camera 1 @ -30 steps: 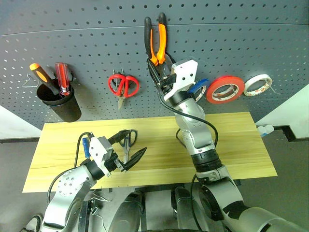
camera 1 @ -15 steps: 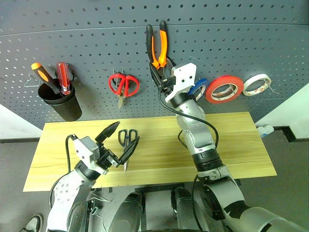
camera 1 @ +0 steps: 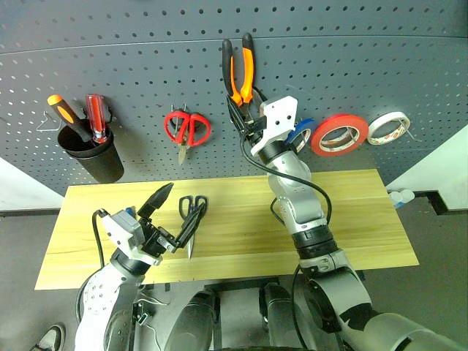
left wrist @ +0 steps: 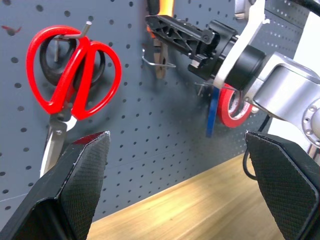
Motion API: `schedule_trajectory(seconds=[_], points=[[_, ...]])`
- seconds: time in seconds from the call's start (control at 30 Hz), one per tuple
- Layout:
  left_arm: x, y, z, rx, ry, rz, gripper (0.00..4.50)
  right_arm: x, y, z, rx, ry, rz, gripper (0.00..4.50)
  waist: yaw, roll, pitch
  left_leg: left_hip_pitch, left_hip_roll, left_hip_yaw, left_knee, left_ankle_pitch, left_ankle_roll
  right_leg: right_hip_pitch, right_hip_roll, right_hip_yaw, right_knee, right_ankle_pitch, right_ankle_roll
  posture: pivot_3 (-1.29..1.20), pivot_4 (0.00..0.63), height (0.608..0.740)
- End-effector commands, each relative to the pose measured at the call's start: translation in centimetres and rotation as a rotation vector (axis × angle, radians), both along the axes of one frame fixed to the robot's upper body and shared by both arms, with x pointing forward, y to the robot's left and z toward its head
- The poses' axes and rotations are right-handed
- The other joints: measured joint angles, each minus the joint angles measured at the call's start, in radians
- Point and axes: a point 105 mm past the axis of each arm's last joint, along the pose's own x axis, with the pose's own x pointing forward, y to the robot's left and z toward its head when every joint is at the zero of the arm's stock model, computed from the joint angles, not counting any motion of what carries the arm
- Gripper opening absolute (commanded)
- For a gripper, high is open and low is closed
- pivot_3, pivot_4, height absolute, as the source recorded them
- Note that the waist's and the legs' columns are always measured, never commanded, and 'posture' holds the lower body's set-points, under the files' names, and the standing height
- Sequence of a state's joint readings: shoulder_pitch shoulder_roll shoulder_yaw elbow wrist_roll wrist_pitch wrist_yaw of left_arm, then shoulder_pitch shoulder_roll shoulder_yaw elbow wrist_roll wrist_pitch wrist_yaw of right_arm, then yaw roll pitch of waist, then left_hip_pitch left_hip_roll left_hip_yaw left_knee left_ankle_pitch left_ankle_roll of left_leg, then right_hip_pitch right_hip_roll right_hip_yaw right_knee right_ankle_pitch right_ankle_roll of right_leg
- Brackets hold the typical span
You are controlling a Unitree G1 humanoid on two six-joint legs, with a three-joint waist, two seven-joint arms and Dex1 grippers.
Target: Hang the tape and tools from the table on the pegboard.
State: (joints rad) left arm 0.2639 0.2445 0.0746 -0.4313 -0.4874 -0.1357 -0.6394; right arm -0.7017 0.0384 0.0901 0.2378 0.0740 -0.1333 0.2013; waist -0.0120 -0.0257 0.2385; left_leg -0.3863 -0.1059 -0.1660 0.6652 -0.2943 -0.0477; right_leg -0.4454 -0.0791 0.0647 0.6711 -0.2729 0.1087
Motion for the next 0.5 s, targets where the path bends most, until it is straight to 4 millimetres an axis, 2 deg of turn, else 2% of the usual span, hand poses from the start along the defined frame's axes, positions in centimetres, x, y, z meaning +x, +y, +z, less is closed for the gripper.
schedule_trajectory(seconds=[0.03,0.17,0.2,0.5], points=[[-0.14,0.36,0.3,0.004,-0.024,0.013,4.5,-0.15,-0.37,1.49,0.05,-0.028,0.0,3.01,0.001,0.0,0.0,0.0,0.0,0.0,0.0,0.0,0.0,0.0,0.0,0.0,0.0,0.0,0.0,0.11,0.208,0.72],[0.01,0.27,0.25,0.004,-0.022,0.01,4.5,-0.15,-0.39,1.5,0.051,-0.024,0.001,4.32,0.0,0.0,0.0,0.001,0.0,0.0,0.0,0.0,0.0,0.0,0.0,0.0,0.0,0.001,0.0,0.11,0.207,0.72],[0.03,0.24,0.25,0.003,-0.023,0.01,4.5,-0.16,-0.4,1.51,0.05,-0.025,0.0,4.45,0.001,0.0,0.0,0.001,0.0,0.0,0.0,0.0,0.0,0.001,0.0,0.0,0.0,0.001,0.0,0.11,0.207,0.72],[0.07,-0.01,0.04,0.005,-0.016,-0.007,4.5,-0.34,-0.37,1.53,0.037,-0.034,0.003,4.45,-0.001,0.0,0.0,0.003,0.0,-0.001,0.0,0.002,0.003,0.002,0.001,0.0,0.0,0.006,-0.001,0.11,0.2,0.72]])
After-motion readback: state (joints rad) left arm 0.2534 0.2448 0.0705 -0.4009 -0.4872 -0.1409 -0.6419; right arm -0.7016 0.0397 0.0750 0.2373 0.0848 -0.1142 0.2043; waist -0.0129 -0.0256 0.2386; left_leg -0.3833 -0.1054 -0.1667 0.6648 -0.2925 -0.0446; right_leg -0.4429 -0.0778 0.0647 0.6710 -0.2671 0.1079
